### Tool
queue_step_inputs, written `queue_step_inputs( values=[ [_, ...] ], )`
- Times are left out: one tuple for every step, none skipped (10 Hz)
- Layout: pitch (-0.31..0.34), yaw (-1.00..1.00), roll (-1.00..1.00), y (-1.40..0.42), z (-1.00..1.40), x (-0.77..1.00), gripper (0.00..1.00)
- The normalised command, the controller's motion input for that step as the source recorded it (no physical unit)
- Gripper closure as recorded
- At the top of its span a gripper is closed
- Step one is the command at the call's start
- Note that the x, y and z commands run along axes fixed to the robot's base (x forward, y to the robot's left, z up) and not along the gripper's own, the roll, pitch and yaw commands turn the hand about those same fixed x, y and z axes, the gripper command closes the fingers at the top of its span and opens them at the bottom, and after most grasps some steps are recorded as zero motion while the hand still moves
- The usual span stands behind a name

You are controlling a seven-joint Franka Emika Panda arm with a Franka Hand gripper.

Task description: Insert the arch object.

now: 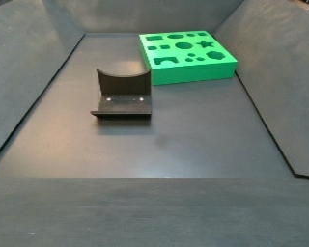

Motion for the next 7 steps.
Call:
queue_step_inputs(
  values=[
    [-0.031,0.47,0.0,0.58,-1.0,0.32,1.0],
    [-0.034,0.46,0.0,0.57,-1.0,0.33,1.0],
    [-0.037,0.42,0.0,0.53,-1.0,0.34,1.0],
    [-0.039,0.21,-0.12,0.33,-0.95,0.19,1.0],
    [-0.029,0.22,-0.06,0.29,-1.0,0.13,1.0],
    [-0.03,0.27,-0.01,0.23,-1.0,0.13,1.0],
    [-0.004,0.0,0.0,0.21,-1.0,0.13,1.0]
  ],
)
